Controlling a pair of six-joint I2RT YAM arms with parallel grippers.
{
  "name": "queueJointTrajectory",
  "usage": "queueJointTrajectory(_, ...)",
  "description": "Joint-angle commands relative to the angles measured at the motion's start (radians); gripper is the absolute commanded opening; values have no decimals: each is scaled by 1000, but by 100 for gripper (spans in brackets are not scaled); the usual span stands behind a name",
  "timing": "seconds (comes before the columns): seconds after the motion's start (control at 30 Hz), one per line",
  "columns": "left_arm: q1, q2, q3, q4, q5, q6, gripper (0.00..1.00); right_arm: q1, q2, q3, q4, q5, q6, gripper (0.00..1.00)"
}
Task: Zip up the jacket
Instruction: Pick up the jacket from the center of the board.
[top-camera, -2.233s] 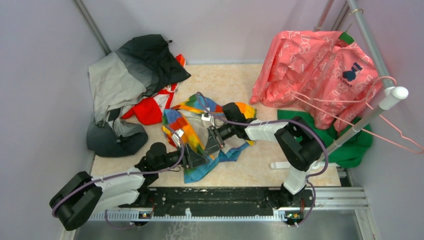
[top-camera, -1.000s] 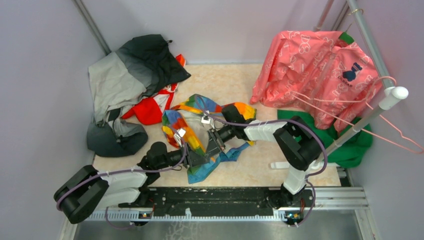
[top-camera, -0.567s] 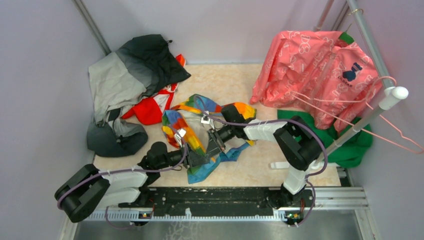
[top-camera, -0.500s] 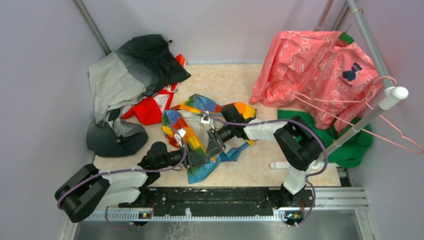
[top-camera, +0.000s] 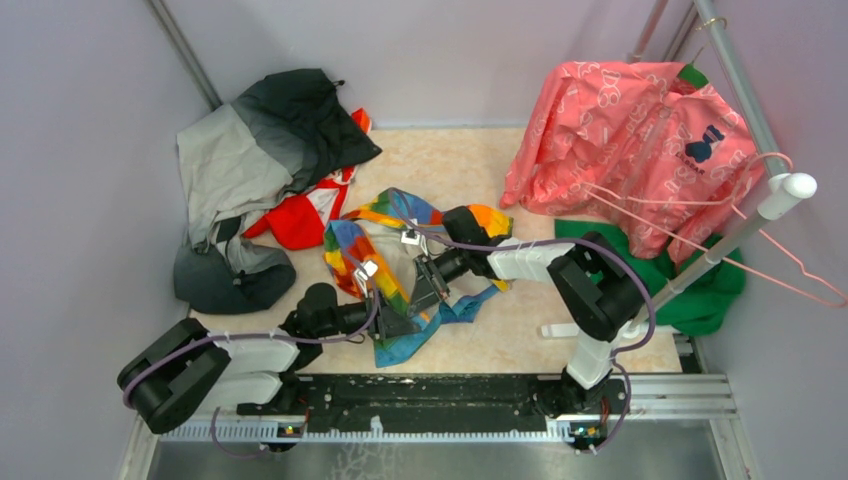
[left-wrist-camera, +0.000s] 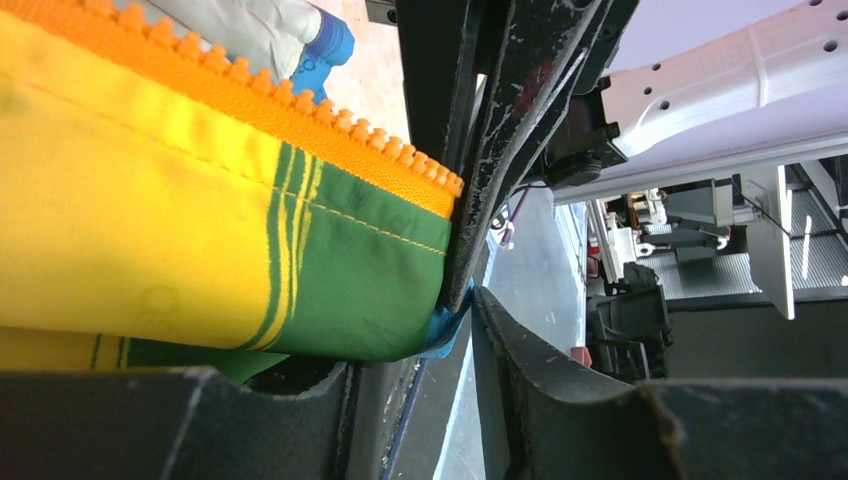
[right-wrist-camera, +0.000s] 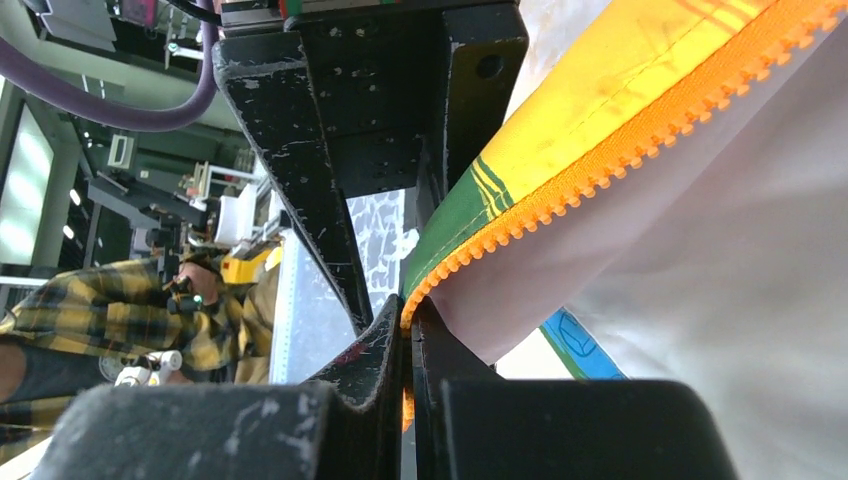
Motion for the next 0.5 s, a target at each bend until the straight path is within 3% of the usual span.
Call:
queueJointTrajectory(0.0, -2, 2, -11, 87, 19, -13, 35, -4, -34, 6, 80, -35, 31, 0)
queueJointTrajectory(0.07, -2, -2, -11, 89, 10, -17, 24, -4, -34, 5, 88, -38, 36, 0)
queueJointTrajectory(0.2, -1, -14, -12, 83, 5, -17, 14, -4, -34, 4, 90, -38, 36, 0)
queueJointTrajectory(0.3, -1, -24, -21, 83, 4, -15, 1, -5, -35, 6, 83, -38, 30, 0)
queueJointTrajectory(0.47, 1, -46, -34, 76, 6, -5, 0, -8, -43, 29, 0, -45, -61, 4)
